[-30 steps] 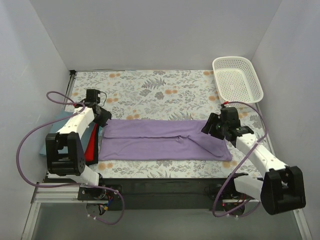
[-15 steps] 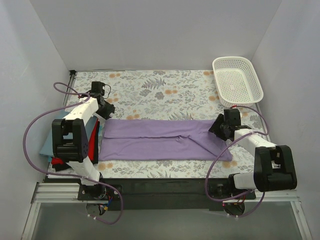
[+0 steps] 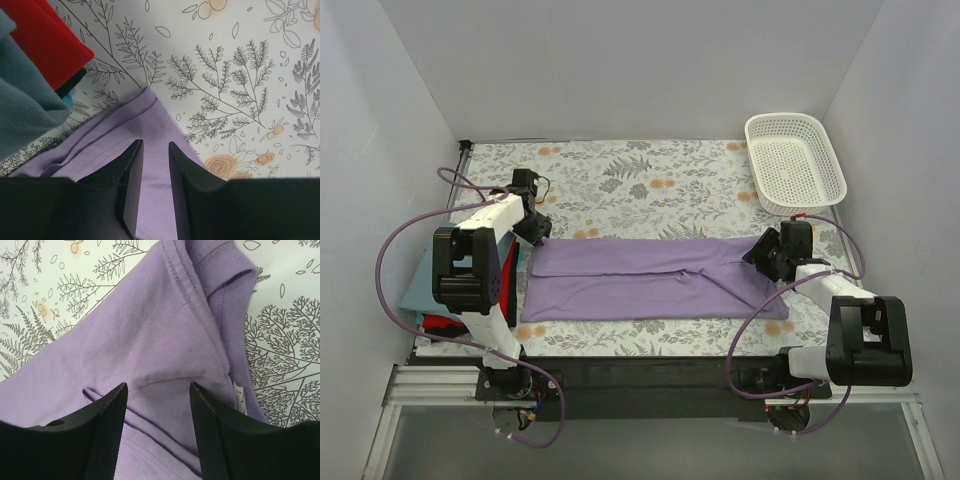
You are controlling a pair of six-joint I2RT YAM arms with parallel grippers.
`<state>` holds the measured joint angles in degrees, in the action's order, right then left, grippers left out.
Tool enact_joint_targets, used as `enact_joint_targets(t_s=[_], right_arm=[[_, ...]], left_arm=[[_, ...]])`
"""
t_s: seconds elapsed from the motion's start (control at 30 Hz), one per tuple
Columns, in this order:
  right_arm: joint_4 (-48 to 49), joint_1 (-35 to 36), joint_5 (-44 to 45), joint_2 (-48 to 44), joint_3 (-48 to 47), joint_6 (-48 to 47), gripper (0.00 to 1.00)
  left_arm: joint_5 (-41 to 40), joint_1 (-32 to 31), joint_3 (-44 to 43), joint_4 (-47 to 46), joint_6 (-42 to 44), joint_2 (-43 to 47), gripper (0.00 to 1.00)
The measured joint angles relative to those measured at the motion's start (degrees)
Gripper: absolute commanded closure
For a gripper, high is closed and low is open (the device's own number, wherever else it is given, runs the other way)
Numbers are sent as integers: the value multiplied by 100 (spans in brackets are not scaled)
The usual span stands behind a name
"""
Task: Fold and stack the t-shirts
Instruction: Fold the tshirt
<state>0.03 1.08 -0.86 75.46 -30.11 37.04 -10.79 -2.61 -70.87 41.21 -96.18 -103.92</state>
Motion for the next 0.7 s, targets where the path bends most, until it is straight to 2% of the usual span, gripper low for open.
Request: enact_joint_targets(t_s=[0.33,0.7], right_arm=[[155,-33,-114,-26,83,-46,40],[203,-33,-216,-98,157,-101,40]], left_arm=[[-341,-81,-50,92,-164,-365,83],[-608,-101,-713,446,-216,-837,85]])
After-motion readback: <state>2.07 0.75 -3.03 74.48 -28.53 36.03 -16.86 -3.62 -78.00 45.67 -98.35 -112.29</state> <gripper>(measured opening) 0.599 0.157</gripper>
